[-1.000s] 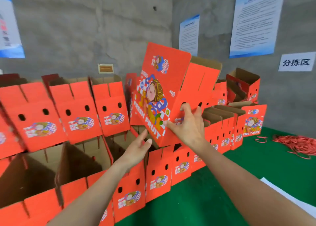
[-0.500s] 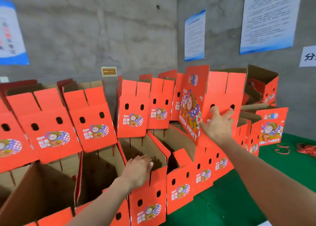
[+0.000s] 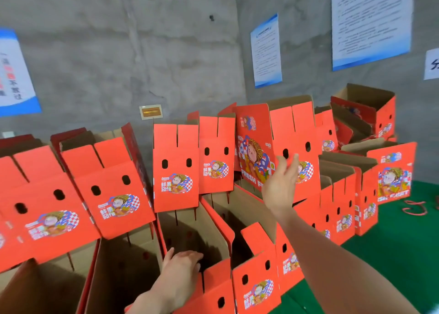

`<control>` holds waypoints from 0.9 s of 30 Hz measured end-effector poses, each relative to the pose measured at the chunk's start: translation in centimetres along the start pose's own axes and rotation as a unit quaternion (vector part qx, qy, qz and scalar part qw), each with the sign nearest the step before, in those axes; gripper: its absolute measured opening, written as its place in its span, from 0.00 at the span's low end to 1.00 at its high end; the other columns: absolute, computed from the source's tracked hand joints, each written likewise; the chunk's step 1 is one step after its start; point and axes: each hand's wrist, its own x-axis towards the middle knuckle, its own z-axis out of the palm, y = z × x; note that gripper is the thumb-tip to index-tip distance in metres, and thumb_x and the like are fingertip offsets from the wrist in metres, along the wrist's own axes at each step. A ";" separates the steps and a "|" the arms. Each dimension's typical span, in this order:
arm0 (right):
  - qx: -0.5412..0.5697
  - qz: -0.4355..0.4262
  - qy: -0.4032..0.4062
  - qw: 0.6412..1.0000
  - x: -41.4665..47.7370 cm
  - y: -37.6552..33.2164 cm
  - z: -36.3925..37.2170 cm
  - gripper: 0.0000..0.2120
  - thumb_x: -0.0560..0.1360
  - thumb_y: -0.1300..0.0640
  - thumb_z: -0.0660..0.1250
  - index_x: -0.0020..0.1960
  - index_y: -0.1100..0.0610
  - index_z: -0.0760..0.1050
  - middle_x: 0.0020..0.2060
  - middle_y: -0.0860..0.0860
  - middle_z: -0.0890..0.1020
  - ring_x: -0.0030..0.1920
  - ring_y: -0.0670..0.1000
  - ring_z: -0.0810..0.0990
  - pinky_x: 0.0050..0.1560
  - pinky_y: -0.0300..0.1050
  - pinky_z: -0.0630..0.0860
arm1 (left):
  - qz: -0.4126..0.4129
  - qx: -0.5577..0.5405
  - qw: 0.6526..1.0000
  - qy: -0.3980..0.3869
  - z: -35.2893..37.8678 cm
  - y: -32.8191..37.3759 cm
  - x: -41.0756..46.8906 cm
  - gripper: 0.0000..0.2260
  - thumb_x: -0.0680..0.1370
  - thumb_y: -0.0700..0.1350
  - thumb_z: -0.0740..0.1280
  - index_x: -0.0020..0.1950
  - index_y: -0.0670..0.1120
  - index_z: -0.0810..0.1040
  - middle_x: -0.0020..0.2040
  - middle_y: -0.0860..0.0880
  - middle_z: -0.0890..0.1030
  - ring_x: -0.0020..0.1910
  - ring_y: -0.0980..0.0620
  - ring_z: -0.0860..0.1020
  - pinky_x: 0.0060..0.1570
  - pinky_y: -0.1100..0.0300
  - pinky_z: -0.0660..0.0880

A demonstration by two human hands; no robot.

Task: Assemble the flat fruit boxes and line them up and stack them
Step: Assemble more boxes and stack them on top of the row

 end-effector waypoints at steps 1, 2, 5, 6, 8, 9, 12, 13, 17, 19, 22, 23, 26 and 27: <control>-0.020 -0.012 -0.026 0.999 -0.7 -0.1 0.5 0.38 0.67 0.76 0.58 0.75 0.55 0.59 0.76 0.64 0.43 0.75 0.68 0.46 0.69 0.61 0.60 | 0.000 -0.007 1.000 -0.001 0.0 0.1 -0.1 0.19 0.83 0.45 0.52 0.73 0.54 0.65 0.72 0.58 0.67 0.73 0.61 0.60 0.74 0.55 0.41; -0.041 -0.008 -0.065 0.997 -1.1 0.0 0.9 0.40 0.68 0.74 0.58 0.76 0.50 0.56 0.76 0.61 0.38 0.75 0.68 0.42 0.67 0.61 0.64 | 0.000 -0.015 1.000 0.000 -0.1 0.1 -0.3 0.19 0.83 0.44 0.52 0.73 0.53 0.65 0.72 0.58 0.67 0.73 0.61 0.60 0.73 0.55 0.41; -0.071 0.058 -0.130 0.987 -0.6 -0.3 1.1 0.42 0.70 0.71 0.60 0.77 0.43 0.50 0.73 0.52 0.28 0.74 0.67 0.37 0.61 0.62 0.71 | 0.006 -0.038 0.999 0.001 -0.4 0.0 -0.7 0.19 0.83 0.44 0.53 0.73 0.52 0.66 0.72 0.56 0.68 0.73 0.59 0.60 0.73 0.54 0.40; -0.075 0.071 -0.139 0.985 -0.4 -0.7 1.0 0.42 0.71 0.70 0.61 0.77 0.43 0.50 0.73 0.52 0.27 0.74 0.68 0.37 0.62 0.61 0.70 | 0.007 -0.045 0.999 0.001 -0.6 0.1 -0.8 0.18 0.83 0.44 0.53 0.73 0.51 0.66 0.72 0.56 0.68 0.73 0.58 0.60 0.74 0.54 0.40; -0.076 0.077 -0.153 0.982 -0.3 -1.8 0.5 0.41 0.71 0.68 0.62 0.77 0.44 0.50 0.73 0.54 0.27 0.74 0.68 0.38 0.63 0.62 0.70 | 0.006 -0.048 0.999 -0.003 -0.8 0.2 -1.0 0.18 0.83 0.45 0.53 0.73 0.50 0.66 0.72 0.54 0.69 0.73 0.57 0.61 0.74 0.52 0.41; -0.072 0.075 -0.156 0.982 -0.4 -2.4 0.3 0.41 0.71 0.68 0.63 0.77 0.45 0.51 0.73 0.55 0.28 0.74 0.68 0.39 0.63 0.62 0.69 | 0.005 -0.047 0.999 -0.004 -0.9 0.3 -1.1 0.18 0.83 0.45 0.53 0.73 0.49 0.66 0.72 0.54 0.69 0.73 0.56 0.61 0.74 0.52 0.41; -0.053 0.060 -0.148 0.986 -1.1 -4.2 -0.4 0.37 0.71 0.67 0.63 0.76 0.49 0.54 0.75 0.58 0.32 0.74 0.68 0.42 0.67 0.62 0.65 | 0.006 -0.041 0.999 -0.002 -1.2 0.4 -1.6 0.18 0.83 0.48 0.55 0.73 0.49 0.67 0.72 0.53 0.69 0.73 0.55 0.61 0.74 0.52 0.40; -0.038 0.053 -0.142 0.988 -1.4 -4.8 -0.6 0.36 0.72 0.67 0.62 0.76 0.52 0.55 0.75 0.60 0.36 0.74 0.67 0.44 0.69 0.60 0.63 | 0.008 -0.037 0.999 0.003 -1.3 0.3 -1.8 0.18 0.82 0.49 0.55 0.73 0.49 0.67 0.72 0.53 0.69 0.73 0.55 0.61 0.74 0.53 0.41; 0.080 -0.051 -0.079 0.992 -3.7 -8.4 -1.9 0.22 0.74 0.70 0.61 0.68 0.65 0.67 0.70 0.66 0.64 0.70 0.63 0.64 0.68 0.49 0.62 | 0.033 -0.042 0.998 0.027 -2.4 0.1 -3.6 0.19 0.81 0.49 0.61 0.71 0.48 0.69 0.71 0.50 0.71 0.72 0.52 0.64 0.74 0.57 0.47; 0.145 -0.083 -0.055 0.984 -5.7 -10.9 -2.4 0.15 0.74 0.71 0.60 0.60 0.67 0.72 0.60 0.63 0.76 0.59 0.61 0.76 0.61 0.51 0.70 | 0.056 -0.074 0.995 0.043 -3.4 -0.2 -5.7 0.19 0.80 0.47 0.62 0.72 0.46 0.69 0.71 0.48 0.70 0.72 0.50 0.64 0.72 0.61 0.54; 0.225 -0.119 -0.054 0.965 -9.9 -14.5 -3.0 0.10 0.75 0.69 0.62 0.56 0.65 0.74 0.47 0.53 0.79 0.43 0.35 0.78 0.48 0.38 0.73 | 0.095 -0.140 0.980 0.104 -4.6 -1.9 -11.5 0.19 0.80 0.45 0.62 0.72 0.47 0.69 0.72 0.48 0.69 0.72 0.53 0.64 0.70 0.67 0.56; 0.243 -0.140 -0.066 0.958 -11.5 -15.4 -3.0 0.08 0.76 0.67 0.63 0.55 0.63 0.75 0.45 0.51 0.79 0.41 0.32 0.76 0.47 0.37 0.73 | 0.101 -0.165 0.972 0.129 -4.8 -2.9 -14.4 0.18 0.80 0.45 0.62 0.70 0.47 0.71 0.71 0.49 0.71 0.71 0.54 0.66 0.70 0.69 0.56; 0.246 -0.216 -0.130 0.936 -16.7 -16.6 -2.9 0.09 0.76 0.66 0.66 0.53 0.55 0.75 0.40 0.47 0.79 0.40 0.31 0.76 0.47 0.35 0.72 | 0.078 -0.197 0.946 0.246 -4.1 -7.5 -25.0 0.13 0.78 0.44 0.65 0.62 0.49 0.79 0.62 0.53 0.79 0.63 0.59 0.75 0.65 0.69 0.66; 0.228 -0.232 -0.153 0.933 -18.3 -16.8 -2.6 0.11 0.75 0.66 0.66 0.52 0.51 0.74 0.38 0.45 0.79 0.40 0.30 0.76 0.47 0.33 0.72 | 0.035 -0.203 0.931 0.301 -3.3 -9.8 -28.9 0.12 0.76 0.43 0.67 0.59 0.51 0.81 0.58 0.55 0.81 0.59 0.61 0.77 0.61 0.69 0.70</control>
